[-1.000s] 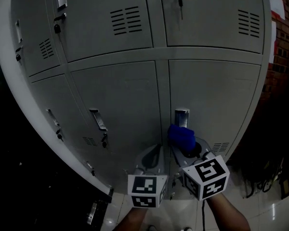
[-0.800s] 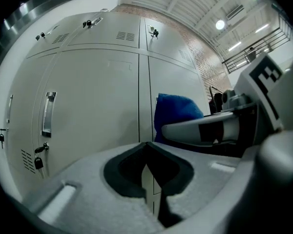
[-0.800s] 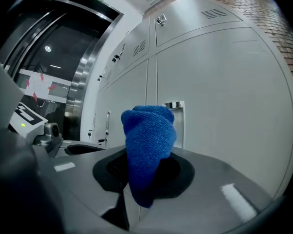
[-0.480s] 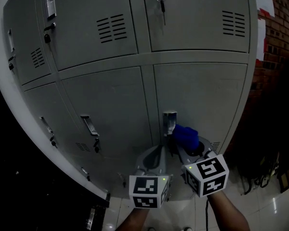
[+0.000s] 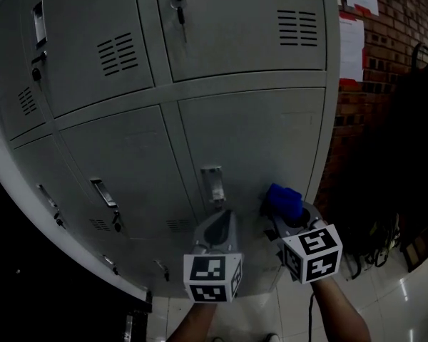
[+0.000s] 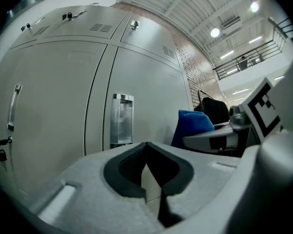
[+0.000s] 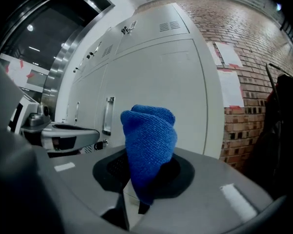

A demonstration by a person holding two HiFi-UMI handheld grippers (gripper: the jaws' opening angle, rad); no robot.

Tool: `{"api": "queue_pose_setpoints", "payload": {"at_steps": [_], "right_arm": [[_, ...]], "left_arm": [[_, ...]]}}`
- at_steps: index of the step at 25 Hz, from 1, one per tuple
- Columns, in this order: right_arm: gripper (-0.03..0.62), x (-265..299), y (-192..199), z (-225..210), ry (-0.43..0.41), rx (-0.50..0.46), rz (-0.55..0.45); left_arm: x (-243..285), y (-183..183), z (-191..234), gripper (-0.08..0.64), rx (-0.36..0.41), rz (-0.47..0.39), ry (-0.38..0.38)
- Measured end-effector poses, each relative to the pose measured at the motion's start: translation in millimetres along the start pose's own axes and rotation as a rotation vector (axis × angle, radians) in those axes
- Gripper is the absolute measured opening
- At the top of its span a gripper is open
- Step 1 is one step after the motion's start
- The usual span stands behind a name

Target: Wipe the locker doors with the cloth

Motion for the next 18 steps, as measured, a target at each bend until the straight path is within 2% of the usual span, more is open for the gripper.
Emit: {"api": "queue_pose_setpoints", "payload": {"at_steps": [11,15,18], "right_arm": [[0.086,-6,16,-51,0.106,0.023,0.046],[0.086,-6,14,-50,0.094,0.019,0.047],[0.086,-12,4,-37,0.053,0.038,0.033]], "left_arm": [[9,0,-13,0.003,0.007,0.015,0.007],[7,-1,-11,0.003,0.009,0.017,-0.004],[5,-5,-8,0.003,0.013,0.012,-0.013]]}}
Point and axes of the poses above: the fingertips, and each gripper's own axes: x forward along the fingers, z to its left, y out of its underside, the point moved 9 cm from there along -x, backward along the fingers, and after that the axes turned 11 degrees about y, right-handed, at the moved point
